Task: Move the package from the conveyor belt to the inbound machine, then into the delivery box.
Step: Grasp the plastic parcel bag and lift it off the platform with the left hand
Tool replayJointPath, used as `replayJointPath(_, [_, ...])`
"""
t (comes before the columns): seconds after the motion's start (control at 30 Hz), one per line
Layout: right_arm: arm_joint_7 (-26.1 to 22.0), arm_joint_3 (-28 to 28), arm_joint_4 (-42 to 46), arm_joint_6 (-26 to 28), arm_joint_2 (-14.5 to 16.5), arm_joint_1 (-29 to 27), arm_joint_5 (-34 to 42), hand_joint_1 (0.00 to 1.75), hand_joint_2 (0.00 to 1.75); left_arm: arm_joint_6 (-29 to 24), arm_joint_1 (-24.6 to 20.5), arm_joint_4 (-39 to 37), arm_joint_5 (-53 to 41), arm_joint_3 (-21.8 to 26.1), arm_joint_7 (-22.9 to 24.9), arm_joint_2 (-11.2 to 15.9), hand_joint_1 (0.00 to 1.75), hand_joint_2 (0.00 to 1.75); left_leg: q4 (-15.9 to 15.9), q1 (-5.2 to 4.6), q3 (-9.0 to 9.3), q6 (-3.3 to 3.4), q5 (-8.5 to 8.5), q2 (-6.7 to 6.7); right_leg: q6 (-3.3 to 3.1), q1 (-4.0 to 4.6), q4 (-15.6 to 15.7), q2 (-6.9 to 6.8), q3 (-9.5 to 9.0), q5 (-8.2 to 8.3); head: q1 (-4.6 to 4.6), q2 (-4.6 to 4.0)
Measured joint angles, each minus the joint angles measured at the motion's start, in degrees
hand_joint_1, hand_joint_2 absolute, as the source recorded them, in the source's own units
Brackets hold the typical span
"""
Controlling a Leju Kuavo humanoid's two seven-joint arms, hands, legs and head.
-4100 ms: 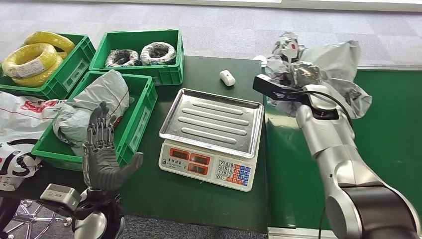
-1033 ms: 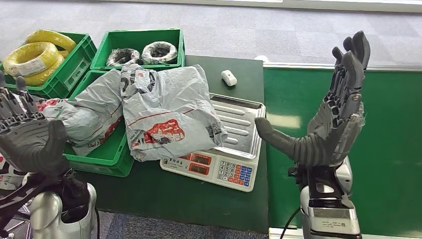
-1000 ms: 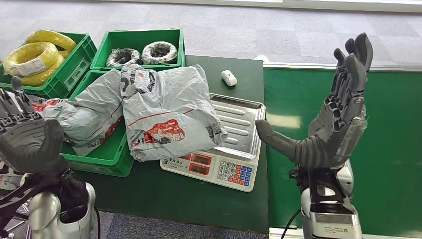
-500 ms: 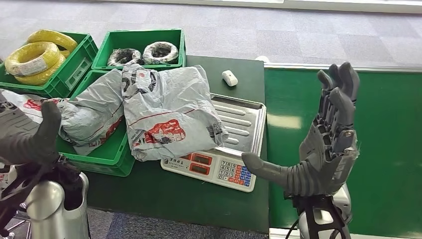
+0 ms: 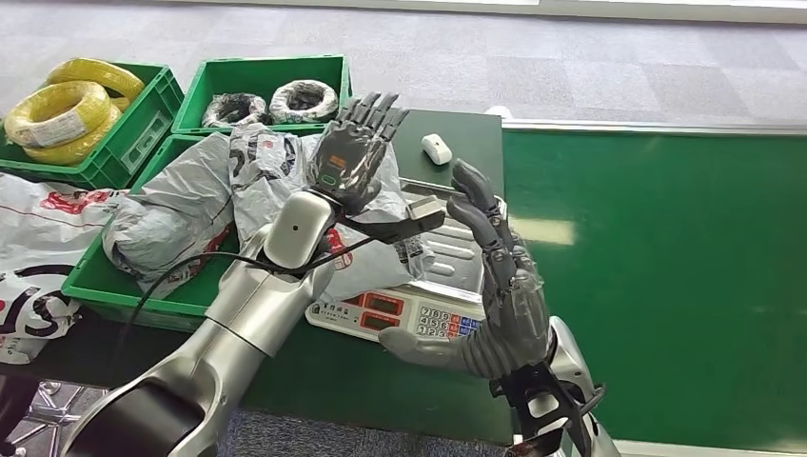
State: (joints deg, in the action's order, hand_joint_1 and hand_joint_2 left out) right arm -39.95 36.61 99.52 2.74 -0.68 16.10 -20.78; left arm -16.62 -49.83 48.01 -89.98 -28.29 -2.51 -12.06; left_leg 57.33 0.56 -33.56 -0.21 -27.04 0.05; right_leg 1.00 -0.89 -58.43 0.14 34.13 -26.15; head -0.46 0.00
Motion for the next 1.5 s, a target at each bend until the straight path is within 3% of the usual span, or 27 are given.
replayJointPath(0.17, [0.0, 0.5, -1.1, 0.0, 0.0, 0.0, 0.2, 0.00, 1.75, -0.8, -2.3, -8.5, 0.0, -2.4, 0.4, -0.2, 0.00, 1.75, 0.0, 0.02, -0.09, -0.01, -0.02, -0.02, -0.02, 0.03, 0.0, 0.00, 0.11, -0.03, 0.00, 0.00])
replayJointPath(0.63, [0.0, 1.3, -3.0, -0.2, -0.6, 0.2, 2.1, 0.00, 1.75, 0.8, -4.0, -18.4, 0.1, -7.4, 3.3, 0.1, 0.00, 1.75, 0.0, 0.01, -0.10, -0.02, -0.01, -0.03, -0.02, 0.01, 0.0, -0.01, 0.09, -0.03, 0.01, 0.00])
replayJointPath(1.13, [0.0, 1.6, -3.8, -2.5, -0.8, 2.2, 0.7, 0.00, 1.75, 11.8, -5.8, -26.6, 0.1, -22.3, -0.3, 0.5, 0.03, 1.75, -0.1, 0.01, 0.05, -0.02, -0.02, -0.04, -0.02, 0.02, 0.0, -0.02, -0.09, -0.03, 0.02, 0.00])
replayJointPath(1.27, [0.0, 1.1, -3.8, -2.6, -0.4, 2.7, -0.7, 0.00, 1.75, 13.5, -6.5, -27.5, 0.1, -26.0, -1.2, 0.5, 1.47, 1.75, -0.1, 0.01, 0.20, -0.03, -0.04, -0.04, -0.02, 0.02, 0.0, -0.02, -0.24, -0.04, 0.01, 0.00])
replayJointPath(1.37, [0.0, 0.9, -3.8, -2.5, -0.3, 2.9, -1.2, 0.00, 1.75, 13.9, -6.7, -28.0, 0.3, -27.3, -1.7, 0.5, 1.58, 1.75, -0.1, 0.01, 0.24, -0.04, -0.03, -0.06, -0.03, 0.02, 0.0, -0.06, -0.30, -0.05, 0.01, 0.00])
replayJointPath(1.5, [0.0, 0.8, -3.8, -2.2, -0.2, 2.9, -1.3, 0.00, 1.75, 13.4, -6.7, -28.7, 1.3, -27.6, -2.0, 0.6, 1.60, 1.75, -0.1, 0.01, 0.25, -0.03, 0.01, -0.07, -0.03, 0.02, 0.0, -0.08, -0.33, -0.04, 0.01, 0.00])
